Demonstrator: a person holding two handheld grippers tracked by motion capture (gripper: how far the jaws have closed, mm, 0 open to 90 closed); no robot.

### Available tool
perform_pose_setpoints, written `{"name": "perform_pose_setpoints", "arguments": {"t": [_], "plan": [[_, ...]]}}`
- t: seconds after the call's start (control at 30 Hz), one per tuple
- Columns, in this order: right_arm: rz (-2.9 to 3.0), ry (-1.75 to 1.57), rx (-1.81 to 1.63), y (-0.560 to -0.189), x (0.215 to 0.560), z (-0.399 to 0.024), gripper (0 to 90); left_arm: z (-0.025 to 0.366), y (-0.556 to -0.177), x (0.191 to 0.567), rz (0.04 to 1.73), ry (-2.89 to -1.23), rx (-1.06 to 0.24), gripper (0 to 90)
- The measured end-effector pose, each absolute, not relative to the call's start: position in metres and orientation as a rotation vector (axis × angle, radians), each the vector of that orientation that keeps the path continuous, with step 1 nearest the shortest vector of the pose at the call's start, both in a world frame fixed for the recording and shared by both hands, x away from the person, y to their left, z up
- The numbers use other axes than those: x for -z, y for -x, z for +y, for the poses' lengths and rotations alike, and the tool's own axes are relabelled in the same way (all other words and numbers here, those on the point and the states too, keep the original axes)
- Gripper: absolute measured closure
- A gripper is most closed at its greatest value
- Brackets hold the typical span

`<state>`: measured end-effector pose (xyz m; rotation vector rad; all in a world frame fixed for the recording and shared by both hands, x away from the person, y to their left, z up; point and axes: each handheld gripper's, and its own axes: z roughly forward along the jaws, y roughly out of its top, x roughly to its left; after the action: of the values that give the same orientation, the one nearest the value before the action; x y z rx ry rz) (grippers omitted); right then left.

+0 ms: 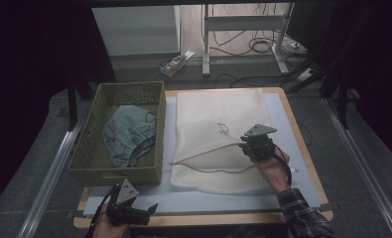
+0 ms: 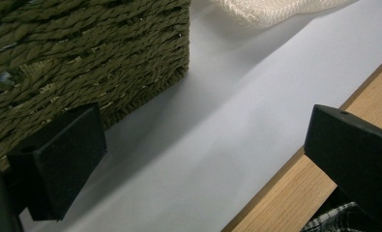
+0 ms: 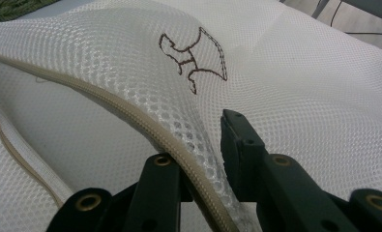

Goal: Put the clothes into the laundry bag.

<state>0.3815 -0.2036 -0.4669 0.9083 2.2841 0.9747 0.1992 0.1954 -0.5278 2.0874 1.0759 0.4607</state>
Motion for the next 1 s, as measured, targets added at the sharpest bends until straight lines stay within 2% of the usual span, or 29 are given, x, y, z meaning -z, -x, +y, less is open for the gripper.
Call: {"name": "perform_pose_setpoints", "arguments": {"t": [1.0], "plan": [[2.272, -0.941, -1.118, -0.393, 0.443, -0.195, 73.6, 0.196, -0.199, 0.527, 1.075, -2.085, -0.466, 1.2]]}}
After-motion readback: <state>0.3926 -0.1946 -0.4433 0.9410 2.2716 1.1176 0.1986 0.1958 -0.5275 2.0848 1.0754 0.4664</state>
